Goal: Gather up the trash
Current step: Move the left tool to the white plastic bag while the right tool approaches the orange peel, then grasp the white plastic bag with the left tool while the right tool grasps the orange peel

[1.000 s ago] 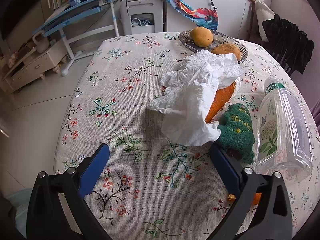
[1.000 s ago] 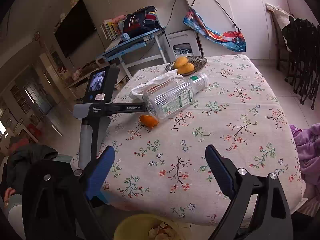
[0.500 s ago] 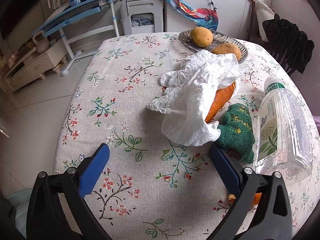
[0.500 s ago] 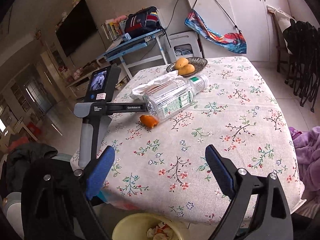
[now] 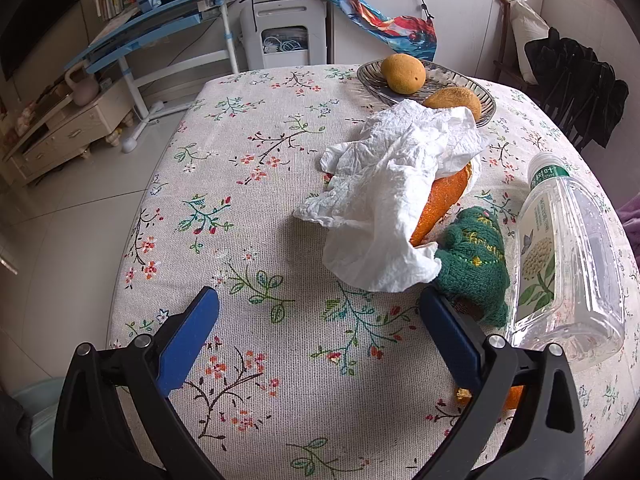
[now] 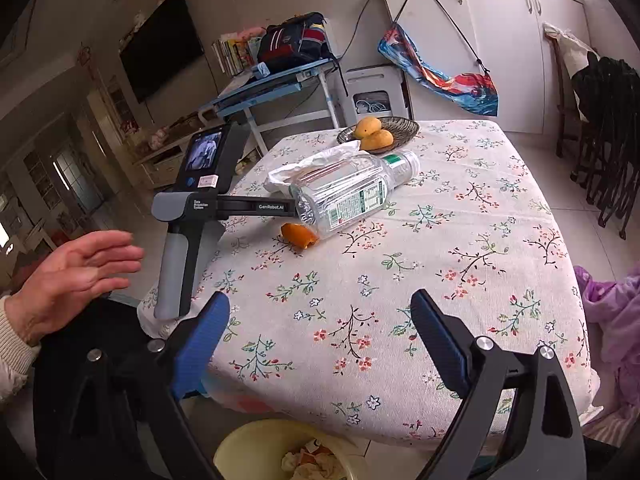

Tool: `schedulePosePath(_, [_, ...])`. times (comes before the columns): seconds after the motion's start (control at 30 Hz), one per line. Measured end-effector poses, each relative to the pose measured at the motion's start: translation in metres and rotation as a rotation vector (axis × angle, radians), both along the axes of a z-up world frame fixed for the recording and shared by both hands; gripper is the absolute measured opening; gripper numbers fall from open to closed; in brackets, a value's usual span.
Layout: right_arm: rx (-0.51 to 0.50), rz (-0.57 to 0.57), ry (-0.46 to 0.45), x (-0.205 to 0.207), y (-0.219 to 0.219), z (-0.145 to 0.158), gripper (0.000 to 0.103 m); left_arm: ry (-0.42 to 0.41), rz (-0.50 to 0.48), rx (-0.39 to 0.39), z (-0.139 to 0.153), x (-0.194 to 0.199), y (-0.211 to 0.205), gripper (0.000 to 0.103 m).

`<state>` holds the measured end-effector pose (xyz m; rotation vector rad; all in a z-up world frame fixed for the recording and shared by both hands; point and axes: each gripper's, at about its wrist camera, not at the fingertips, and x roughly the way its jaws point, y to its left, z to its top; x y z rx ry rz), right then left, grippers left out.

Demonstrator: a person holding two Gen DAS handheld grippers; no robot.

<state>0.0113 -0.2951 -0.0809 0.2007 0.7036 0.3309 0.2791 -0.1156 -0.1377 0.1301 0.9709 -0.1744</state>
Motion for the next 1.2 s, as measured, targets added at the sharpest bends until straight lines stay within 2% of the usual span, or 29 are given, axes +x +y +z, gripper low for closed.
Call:
schedulePosePath(0.27, [-0.016,0.065,0.02,0.01,0.017,-0.008,0.088,0.003,0.003,0.002,0.0,-0.001,0.0,0.096])
schedulePosePath(0.33, [-0.006,0.087,0.03,0.015,0.022,-0.01,0.088,0.07,-0.064,0.009,0.003,-0.003,0.004,0.096])
schedulePosePath(0.37, [-0.001,0.099,0.038,0.018,0.024,-0.011,0.088,0.086,-0.065,-0.006,0.004,-0.003,0.009,0.096])
schedulePosePath(0.43, [0.019,0.131,0.058,0.025,0.028,-0.012,0.088,0.124,0.008,-0.042,0.009,-0.006,0.031,0.096])
schedulePosePath(0.5, [0.017,0.164,0.071,0.033,0.036,-0.013,0.088,0.118,0.035,-0.113,0.016,-0.009,0.051,0.096])
schedulePosePath(0.6, [0.007,0.22,0.076,0.048,0.054,-0.014,0.081,0.074,0.046,-0.117,0.028,-0.012,0.065,0.096])
schedulePosePath(0.67, [-0.015,0.257,0.064,0.06,0.067,-0.014,0.078,0.055,0.037,-0.147,0.035,-0.013,0.068,0.096])
schedulePosePath(0.83, [-0.105,0.3,0.033,0.093,0.092,-0.019,0.076,0.014,0.005,-0.169,0.047,-0.006,0.059,0.096])
schedulePosePath(0.93, [-0.144,0.3,0.053,0.114,0.096,-0.031,0.074,-0.004,-0.036,-0.171,0.053,0.003,0.048,0.096])
schedulePosePath(1.07, [-0.177,0.27,0.044,0.126,0.09,-0.038,0.073,0.004,-0.087,-0.167,0.047,0.018,0.028,0.096])
schedulePosePath(1.2, [-0.165,0.244,0.059,0.13,0.081,-0.039,0.063,0.016,-0.136,-0.128,0.036,0.04,0.005,0.096])
